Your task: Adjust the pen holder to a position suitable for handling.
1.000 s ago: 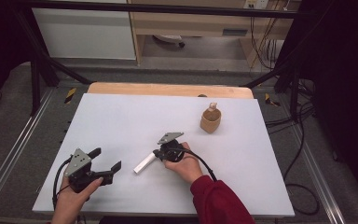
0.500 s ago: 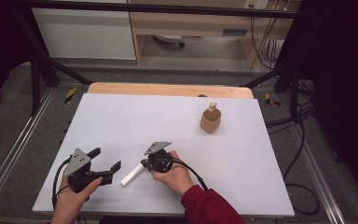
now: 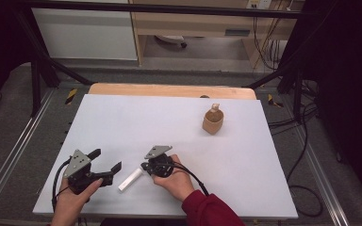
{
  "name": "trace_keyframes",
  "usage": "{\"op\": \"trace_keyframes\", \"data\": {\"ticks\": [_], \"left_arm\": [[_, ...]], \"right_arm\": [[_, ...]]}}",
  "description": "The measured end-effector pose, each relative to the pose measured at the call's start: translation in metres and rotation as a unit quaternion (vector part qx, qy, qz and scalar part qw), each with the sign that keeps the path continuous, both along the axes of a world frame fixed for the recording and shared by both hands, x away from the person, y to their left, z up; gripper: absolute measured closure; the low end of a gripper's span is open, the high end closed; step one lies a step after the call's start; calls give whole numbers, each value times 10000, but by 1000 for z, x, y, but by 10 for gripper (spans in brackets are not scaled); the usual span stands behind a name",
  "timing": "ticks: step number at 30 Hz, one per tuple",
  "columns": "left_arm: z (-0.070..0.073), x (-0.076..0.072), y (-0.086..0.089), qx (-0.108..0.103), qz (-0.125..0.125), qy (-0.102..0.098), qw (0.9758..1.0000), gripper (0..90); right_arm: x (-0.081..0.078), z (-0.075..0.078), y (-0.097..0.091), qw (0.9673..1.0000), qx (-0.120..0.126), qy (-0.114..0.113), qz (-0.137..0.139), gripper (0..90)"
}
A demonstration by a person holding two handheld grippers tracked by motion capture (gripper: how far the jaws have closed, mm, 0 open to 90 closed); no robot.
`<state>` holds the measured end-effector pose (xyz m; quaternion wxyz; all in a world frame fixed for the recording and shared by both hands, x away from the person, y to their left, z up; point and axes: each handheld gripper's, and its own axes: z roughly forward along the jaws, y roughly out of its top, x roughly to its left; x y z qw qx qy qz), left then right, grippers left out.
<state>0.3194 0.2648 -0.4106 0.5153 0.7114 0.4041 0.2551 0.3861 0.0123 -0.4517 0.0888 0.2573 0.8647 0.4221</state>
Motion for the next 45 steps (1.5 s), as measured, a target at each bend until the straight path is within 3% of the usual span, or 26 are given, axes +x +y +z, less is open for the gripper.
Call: {"op": "trace_keyframes", "data": {"ticks": [10,12,15,16,17,23,24,25,28,29,30,32,33,35,36,40,45], "left_arm": [[0,-1,1,-22,28,-9,10000,68],[0,-1,2,-32,37,-8,10000,68],[0,-1,2,-41,53,-15,10000,68],[0,-1,3,-43,57,-20,10000,68],[0,-1,3,-49,59,-20,10000,68],[1,-2,2,-15,64,-43,10000,68],[1,-2,1,-11,56,-44,10000,68],[1,-2,1,4,52,-51,10000,68],[0,-2,1,40,52,-56,10000,68],[0,-2,1,37,56,-58,10000,68],[1,-2,1,28,69,-67,9999,68],[1,-2,1,25,72,-71,9999,68],[1,-2,1,21,70,-80,9999,68],[2,-3,1,7,62,-92,9999,68],[2,-3,1,11,58,-95,9999,68],[2,-4,2,-21,61,-111,9999,68],[4,-4,3,-60,67,-123,9999,68]], "right_arm": [[0,8,-34,9988,205,-194,-402,900],[-1,11,-52,9975,299,-233,-600,900],[-2,13,-65,9964,341,-268,-724,900],[-2,16,-78,9948,406,-306,-882,892],[-2,16,-78,9948,406,-306,-882,892],[-7,24,-123,9868,692,-518,-1371,808],[-7,24,-123,9868,692,-518,-1371,808],[-8,29,-135,9835,755,-569,-1545,744],[-10,39,-152,9783,825,-710,-1762,657],[-10,39,-152,9783,825,-710,-1762,657],[-12,45,-163,9735,828,-771,-1987,565],[-13,47,-174,9701,819,-791,-2142,489],[-13,47,-174,9701,819,-791,-2142,489],[-15,48,-188,9661,656,-813,-2359,384],[-15,48,-188,9661,656,-813,-2359,384],[-19,48,-204,9595,612,-830,-2622,245],[-22,47,-213,9551,558,-855,-2781,134]]}}
